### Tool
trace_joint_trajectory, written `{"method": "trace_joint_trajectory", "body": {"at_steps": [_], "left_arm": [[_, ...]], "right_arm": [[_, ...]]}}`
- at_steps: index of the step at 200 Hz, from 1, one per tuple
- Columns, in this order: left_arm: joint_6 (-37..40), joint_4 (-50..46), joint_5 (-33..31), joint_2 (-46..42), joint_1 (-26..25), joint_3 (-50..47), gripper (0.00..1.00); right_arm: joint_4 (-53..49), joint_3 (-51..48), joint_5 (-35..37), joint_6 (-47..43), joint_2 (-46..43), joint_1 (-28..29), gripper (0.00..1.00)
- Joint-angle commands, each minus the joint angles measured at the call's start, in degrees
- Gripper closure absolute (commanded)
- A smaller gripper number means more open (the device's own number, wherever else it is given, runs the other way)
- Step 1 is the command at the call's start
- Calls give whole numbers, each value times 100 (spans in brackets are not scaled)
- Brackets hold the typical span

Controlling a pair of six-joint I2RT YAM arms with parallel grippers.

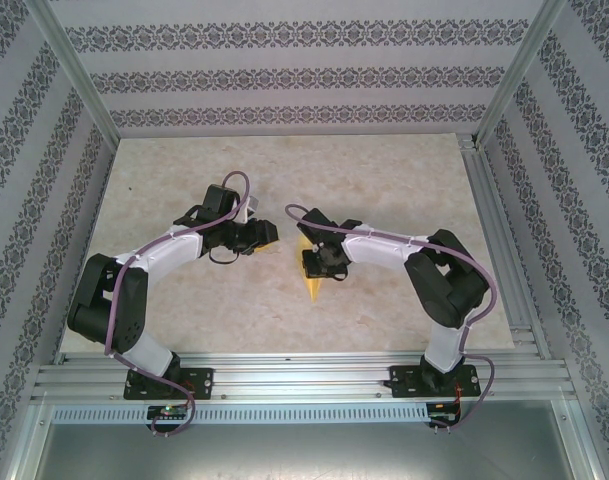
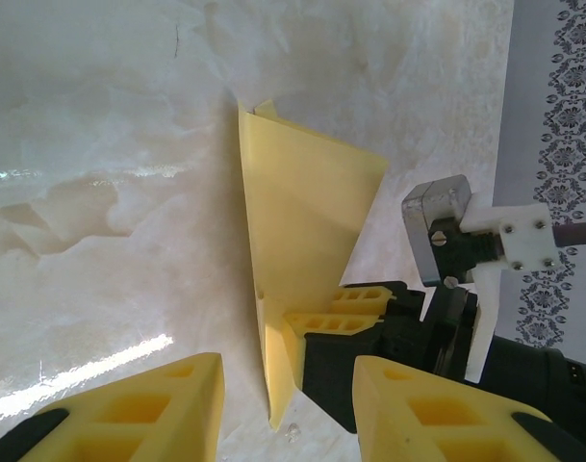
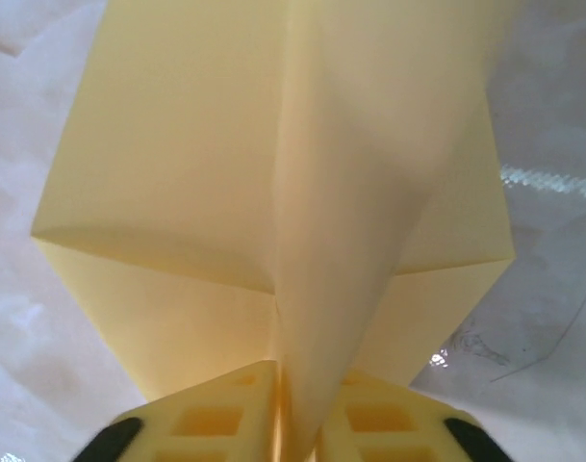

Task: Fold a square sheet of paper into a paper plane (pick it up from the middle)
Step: Move the paper plane to the center of the table.

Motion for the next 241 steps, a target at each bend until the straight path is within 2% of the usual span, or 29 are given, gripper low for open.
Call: {"method": "trace_joint_trajectory", "body": {"at_steps": [1,6,37,72,108,144,199,241], "left_arm": [[129,-86,-53,60,-33,84,59],[134,-78,-60,59,-32,91,59],[112,-84,-222,34,-25,109,60],[206,-159,-727,-325,-26,55,60],[342,-219,-1535,-1072,-25,-203,60],[451,-288,-2366,-2024,-19,-492,59],[534,-399,-3407,-3417,-18,-1074,51],[611,-772,-3754,-3882,-18,-1220,45]], "right_arm": [[-370,349,293,-109,192,121,90],[-474,419,387,-143,200,142,94],[-1338,1107,1139,-550,195,137,100],[-1934,1891,1403,-1215,394,-459,100],[-2004,2484,1157,-1606,905,-1205,100],[-2245,3285,1004,-1850,1640,-1556,99],[-2188,3502,831,-1867,2047,-1620,94],[-2263,3532,755,-1902,2142,-1653,88]]}}
